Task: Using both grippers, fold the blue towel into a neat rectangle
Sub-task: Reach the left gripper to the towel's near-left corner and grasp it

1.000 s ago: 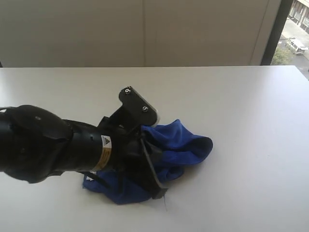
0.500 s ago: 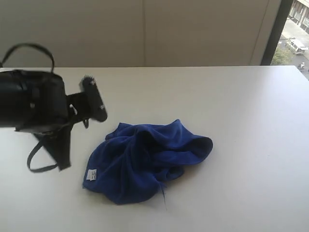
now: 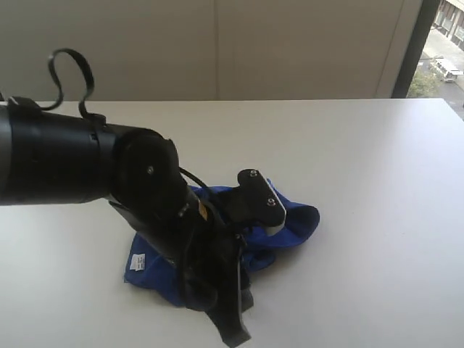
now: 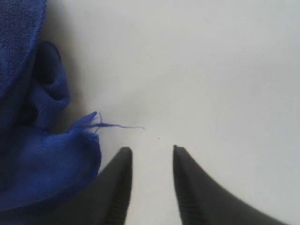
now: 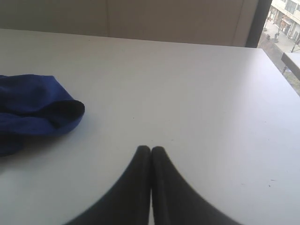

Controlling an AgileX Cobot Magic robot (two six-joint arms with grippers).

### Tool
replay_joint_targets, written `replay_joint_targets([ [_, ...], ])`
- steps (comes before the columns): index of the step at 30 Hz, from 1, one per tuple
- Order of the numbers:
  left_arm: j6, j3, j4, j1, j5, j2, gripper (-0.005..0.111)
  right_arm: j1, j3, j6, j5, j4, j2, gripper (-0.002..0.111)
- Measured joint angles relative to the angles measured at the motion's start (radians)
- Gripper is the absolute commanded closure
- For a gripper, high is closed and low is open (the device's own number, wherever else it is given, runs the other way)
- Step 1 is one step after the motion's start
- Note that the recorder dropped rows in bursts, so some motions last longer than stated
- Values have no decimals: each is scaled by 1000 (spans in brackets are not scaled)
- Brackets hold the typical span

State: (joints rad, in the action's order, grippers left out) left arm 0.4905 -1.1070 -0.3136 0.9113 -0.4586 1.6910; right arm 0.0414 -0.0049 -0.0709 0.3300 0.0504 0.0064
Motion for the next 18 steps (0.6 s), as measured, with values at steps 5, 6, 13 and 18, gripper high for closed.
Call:
replay_joint_targets([
  [5,-57,0,0,3,78,67,38,0,0,0,0,0,0,108],
  [6,-59,0,0,3,96,82,38,0,0,0,0,0,0,108],
  [13,-67,0,87,3,209,160,39,0,0,0,0,0,0,108],
  [18,-94,0,203,3,257,193,59,0,0,0,0,0,0,108],
])
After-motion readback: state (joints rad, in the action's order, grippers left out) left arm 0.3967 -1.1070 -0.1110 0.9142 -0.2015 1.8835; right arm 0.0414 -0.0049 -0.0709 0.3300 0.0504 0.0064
